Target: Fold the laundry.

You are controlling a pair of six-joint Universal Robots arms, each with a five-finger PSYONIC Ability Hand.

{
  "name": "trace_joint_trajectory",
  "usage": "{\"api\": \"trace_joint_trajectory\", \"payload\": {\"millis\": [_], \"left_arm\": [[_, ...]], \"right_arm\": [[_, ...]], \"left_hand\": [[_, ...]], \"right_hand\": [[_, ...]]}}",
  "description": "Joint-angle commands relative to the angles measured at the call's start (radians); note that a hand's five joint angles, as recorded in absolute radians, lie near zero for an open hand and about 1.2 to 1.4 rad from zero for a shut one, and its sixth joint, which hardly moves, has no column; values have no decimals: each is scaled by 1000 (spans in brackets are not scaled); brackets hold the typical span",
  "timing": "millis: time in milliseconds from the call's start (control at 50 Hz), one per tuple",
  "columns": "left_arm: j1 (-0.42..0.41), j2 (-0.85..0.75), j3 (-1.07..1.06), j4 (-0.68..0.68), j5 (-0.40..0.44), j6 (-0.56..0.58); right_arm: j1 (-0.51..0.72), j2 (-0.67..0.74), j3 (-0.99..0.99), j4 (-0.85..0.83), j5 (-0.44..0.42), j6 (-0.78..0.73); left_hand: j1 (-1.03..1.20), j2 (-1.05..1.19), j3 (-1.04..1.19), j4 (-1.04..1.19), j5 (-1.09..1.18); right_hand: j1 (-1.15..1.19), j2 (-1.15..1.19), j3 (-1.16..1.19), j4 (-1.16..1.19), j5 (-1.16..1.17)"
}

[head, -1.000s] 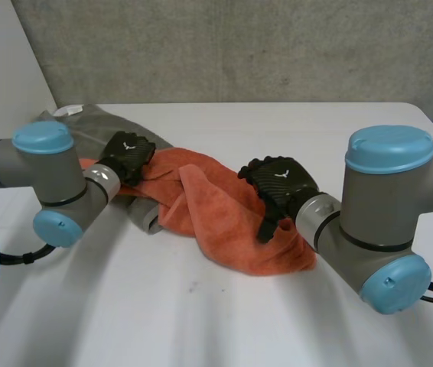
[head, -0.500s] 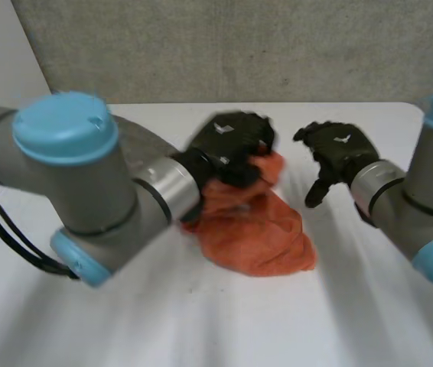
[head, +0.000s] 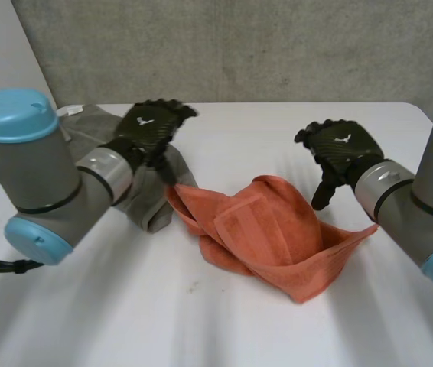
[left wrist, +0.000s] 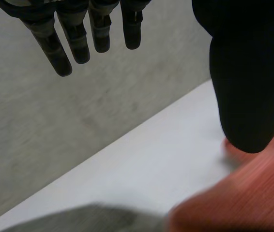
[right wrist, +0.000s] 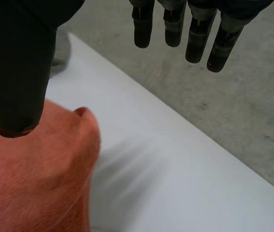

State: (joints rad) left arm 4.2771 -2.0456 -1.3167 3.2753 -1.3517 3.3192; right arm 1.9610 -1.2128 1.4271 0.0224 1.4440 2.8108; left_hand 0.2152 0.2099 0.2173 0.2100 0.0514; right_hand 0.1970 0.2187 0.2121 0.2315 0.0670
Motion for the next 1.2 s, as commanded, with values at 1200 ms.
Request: {"api": "trace_joint_trajectory", "payload": {"millis": [1200], "left_arm": [[415,-139,232,136,-408,654]], "right_arm": [[95,81,29,-12,4,-54]], "left_hand": [[1181,1186,1179,1186,1170]], "right_hand": [[-22,-44,-38,-57,-67]]}}
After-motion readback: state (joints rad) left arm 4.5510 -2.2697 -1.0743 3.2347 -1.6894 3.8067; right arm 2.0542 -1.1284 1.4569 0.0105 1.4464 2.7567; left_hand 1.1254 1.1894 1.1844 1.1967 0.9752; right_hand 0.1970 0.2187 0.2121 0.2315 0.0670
